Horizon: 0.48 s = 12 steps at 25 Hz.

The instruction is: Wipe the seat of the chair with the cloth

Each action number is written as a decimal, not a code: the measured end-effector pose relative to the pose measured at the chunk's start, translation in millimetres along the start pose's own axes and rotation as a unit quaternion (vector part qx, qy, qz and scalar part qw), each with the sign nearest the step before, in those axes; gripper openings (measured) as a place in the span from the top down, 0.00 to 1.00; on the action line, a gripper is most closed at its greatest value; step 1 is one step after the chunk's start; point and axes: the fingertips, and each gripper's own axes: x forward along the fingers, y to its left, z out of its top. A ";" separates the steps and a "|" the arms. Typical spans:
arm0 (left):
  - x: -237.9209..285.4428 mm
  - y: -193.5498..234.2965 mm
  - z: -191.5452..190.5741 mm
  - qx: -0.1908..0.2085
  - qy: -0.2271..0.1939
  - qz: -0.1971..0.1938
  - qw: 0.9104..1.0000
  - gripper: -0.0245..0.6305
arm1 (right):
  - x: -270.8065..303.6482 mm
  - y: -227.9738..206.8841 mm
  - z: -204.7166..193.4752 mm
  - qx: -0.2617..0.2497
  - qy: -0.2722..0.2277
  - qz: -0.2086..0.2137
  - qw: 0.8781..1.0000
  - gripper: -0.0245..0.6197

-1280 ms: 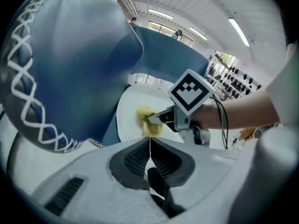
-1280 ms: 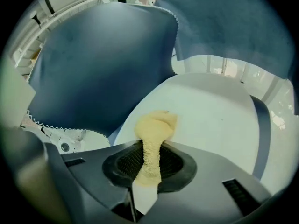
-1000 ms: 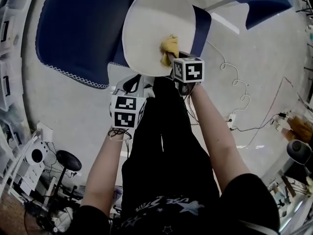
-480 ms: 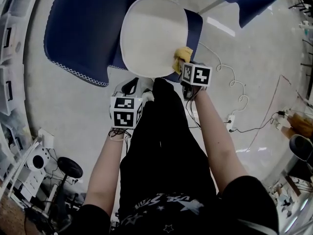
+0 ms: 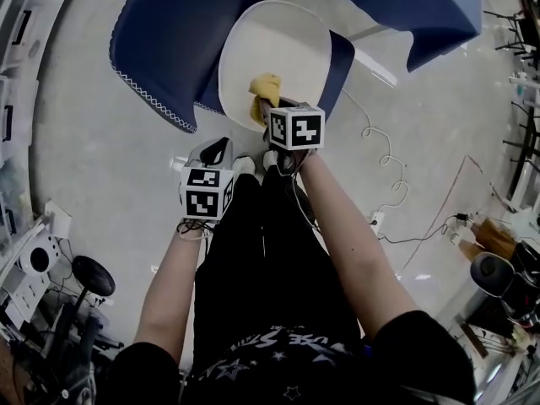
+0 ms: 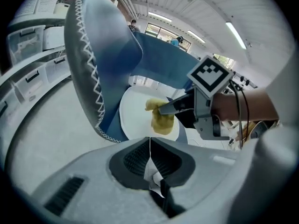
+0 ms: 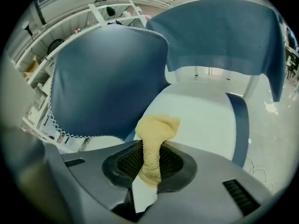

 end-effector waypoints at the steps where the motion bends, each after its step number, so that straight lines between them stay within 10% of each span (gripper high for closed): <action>1: 0.4 1.9 -3.3 -0.004 0.002 0.001 1.000 0.93 | 6.7 9.8 0.1 -0.012 0.005 0.010 1.000 0.85; 12: 8.7 28.0 -27.1 -0.011 0.037 0.017 0.999 0.93 | 74.1 33.7 -37.2 -0.041 0.057 0.050 0.996 0.85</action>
